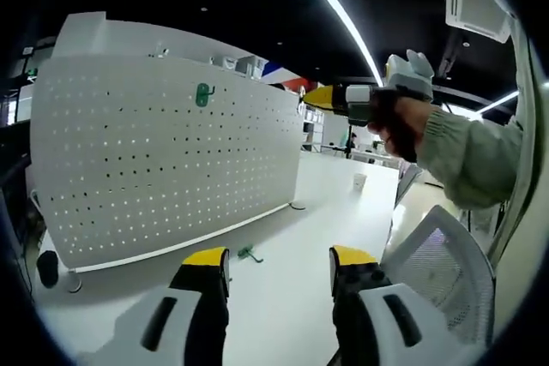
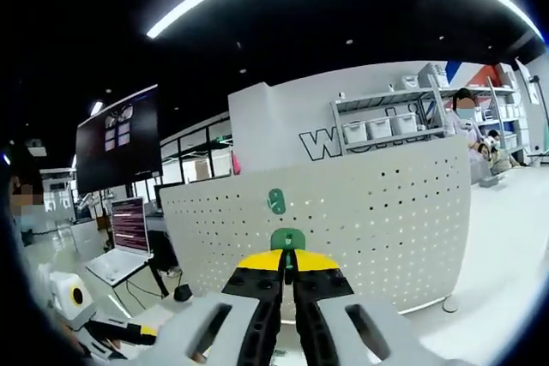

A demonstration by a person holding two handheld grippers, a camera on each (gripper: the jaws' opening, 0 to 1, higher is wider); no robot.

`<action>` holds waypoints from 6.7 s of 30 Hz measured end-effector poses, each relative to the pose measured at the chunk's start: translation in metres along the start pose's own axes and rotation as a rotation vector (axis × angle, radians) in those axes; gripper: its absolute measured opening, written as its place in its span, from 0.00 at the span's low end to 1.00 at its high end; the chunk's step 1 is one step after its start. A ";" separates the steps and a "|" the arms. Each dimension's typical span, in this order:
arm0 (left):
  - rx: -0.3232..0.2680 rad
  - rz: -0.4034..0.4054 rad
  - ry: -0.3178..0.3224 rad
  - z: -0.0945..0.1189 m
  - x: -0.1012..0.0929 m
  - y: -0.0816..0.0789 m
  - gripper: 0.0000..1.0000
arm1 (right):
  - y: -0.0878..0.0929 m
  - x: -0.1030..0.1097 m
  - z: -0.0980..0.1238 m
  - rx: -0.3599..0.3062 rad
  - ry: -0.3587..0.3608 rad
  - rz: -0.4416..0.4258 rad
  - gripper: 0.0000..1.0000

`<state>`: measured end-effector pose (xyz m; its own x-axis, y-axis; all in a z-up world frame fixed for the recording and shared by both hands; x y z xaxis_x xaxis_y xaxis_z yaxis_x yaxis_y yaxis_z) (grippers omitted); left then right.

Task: Insert the hook assembly into the mounting plate slot until the hook locks in place.

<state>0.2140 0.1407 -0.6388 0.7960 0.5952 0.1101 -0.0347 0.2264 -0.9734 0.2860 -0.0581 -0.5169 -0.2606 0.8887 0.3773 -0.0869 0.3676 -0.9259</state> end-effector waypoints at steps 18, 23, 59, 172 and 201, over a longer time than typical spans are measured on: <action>0.015 0.026 -0.022 -0.004 0.011 0.010 0.49 | -0.002 -0.013 -0.033 -0.002 0.016 0.030 0.01; 0.016 0.026 -0.021 -0.007 0.012 0.011 0.49 | -0.003 -0.016 -0.043 -0.015 0.025 0.044 0.01; 0.041 0.043 -0.061 0.000 0.018 0.022 0.48 | -0.011 -0.012 -0.134 -0.080 0.052 0.138 0.01; 0.016 0.030 -0.078 0.016 0.010 0.012 0.48 | 0.036 -0.026 -0.092 0.058 0.133 0.187 0.33; 0.027 0.004 -0.052 0.020 -0.004 0.009 0.48 | 0.124 -0.034 0.007 0.296 0.112 0.116 0.40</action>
<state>0.1984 0.1563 -0.6436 0.7630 0.6357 0.1173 -0.0546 0.2442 -0.9682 0.2778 -0.0449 -0.6445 -0.1796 0.9506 0.2533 -0.3423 0.1810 -0.9220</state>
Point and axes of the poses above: the point that each gripper's makers call its tool centre point, and the gripper's own axes: z roughly backward along the fingers, x roughly to its left, y roughly out of its underside, the point moved 5 cm from there along z, roughly backward along the fingers, and after that the axes turned 14 degrees about -z, right-handed, at the moved point
